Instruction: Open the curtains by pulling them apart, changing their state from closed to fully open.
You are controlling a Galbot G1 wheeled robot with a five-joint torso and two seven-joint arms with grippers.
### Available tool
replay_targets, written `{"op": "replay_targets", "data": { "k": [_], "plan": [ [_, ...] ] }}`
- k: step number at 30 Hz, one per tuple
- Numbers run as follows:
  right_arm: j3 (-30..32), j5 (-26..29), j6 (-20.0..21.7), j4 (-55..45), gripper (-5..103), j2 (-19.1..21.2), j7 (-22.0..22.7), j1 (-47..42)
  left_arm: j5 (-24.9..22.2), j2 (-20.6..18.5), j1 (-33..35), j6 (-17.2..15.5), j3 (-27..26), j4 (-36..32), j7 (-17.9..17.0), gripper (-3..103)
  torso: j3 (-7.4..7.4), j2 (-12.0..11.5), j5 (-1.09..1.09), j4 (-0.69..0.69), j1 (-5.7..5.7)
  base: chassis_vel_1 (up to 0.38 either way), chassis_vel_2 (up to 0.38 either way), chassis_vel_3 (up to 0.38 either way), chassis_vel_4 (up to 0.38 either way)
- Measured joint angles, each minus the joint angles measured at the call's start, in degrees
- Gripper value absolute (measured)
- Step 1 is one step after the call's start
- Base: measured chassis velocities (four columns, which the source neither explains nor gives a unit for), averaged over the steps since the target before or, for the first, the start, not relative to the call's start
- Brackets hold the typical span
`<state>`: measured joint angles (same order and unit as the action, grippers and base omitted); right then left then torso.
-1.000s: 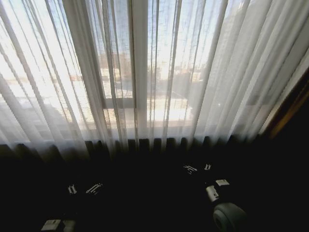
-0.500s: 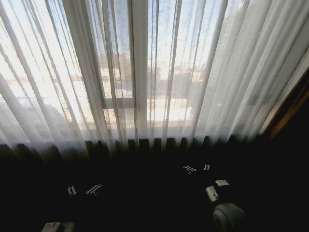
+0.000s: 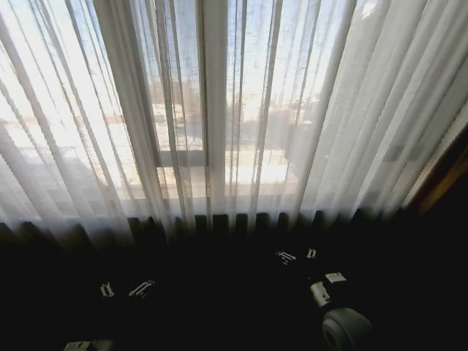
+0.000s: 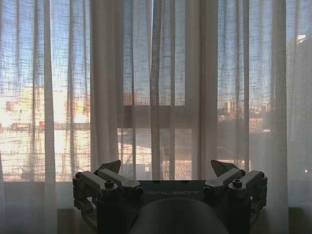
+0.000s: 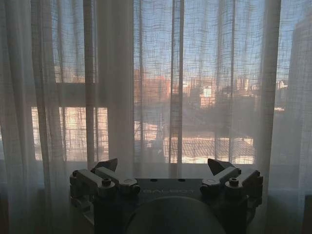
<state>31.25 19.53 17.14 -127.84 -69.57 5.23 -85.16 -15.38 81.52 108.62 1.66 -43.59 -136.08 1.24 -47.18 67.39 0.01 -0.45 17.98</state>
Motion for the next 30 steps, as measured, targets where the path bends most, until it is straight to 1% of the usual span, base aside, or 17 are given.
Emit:
{"op": "replay_targets", "data": {
  "k": [8, 14, 21, 29, 30],
  "plan": [
    [-0.92, -1.24, -0.17, 0.20, 100, -0.39, -0.39, -0.25, 0.17, -0.14, -0.10, 0.00, 0.02, 0.03, 0.02, 100, -0.02, -0.02, 0.00, 0.02, 0.03, -0.182, 0.322, 0.201, -0.353],
    [-1.96, -2.53, -0.37, 0.31, 100, -0.44, -0.49, -0.62, 0.25, 0.12, -0.21, 0.09, 0.21, 0.45, 0.03, 100, -0.02, -0.03, 0.02, 0.01, 0.04, -0.115, 0.323, 0.127, -0.344],
    [-2.78, -3.18, -0.66, 0.66, 100, -0.70, -0.52, -0.58, 0.25, 0.19, -0.20, 0.37, 0.13, 0.73, 0.03, 100, 0.00, 0.00, 0.00, 0.01, -0.02, 0.019, 0.360, -0.019, -0.348],
    [-2.89, -3.53, -1.52, 1.25, 100, -0.96, -0.56, -0.61, 0.35, 0.38, -0.07, 0.79, 0.11, 0.90, 0.03, 100, -0.02, -0.02, -0.02, 0.00, 0.02, 0.086, 0.512, -0.080, -0.505],
    [-2.95, -3.60, -1.64, 1.30, 100, -1.01, -0.58, -0.63, 0.41, 0.47, -0.06, 0.87, 0.12, 0.91, 0.02, 100, -0.02, -0.02, 0.00, 0.02, 0.04, 0.124, 0.608, -0.100, -0.605]
  ]
}}
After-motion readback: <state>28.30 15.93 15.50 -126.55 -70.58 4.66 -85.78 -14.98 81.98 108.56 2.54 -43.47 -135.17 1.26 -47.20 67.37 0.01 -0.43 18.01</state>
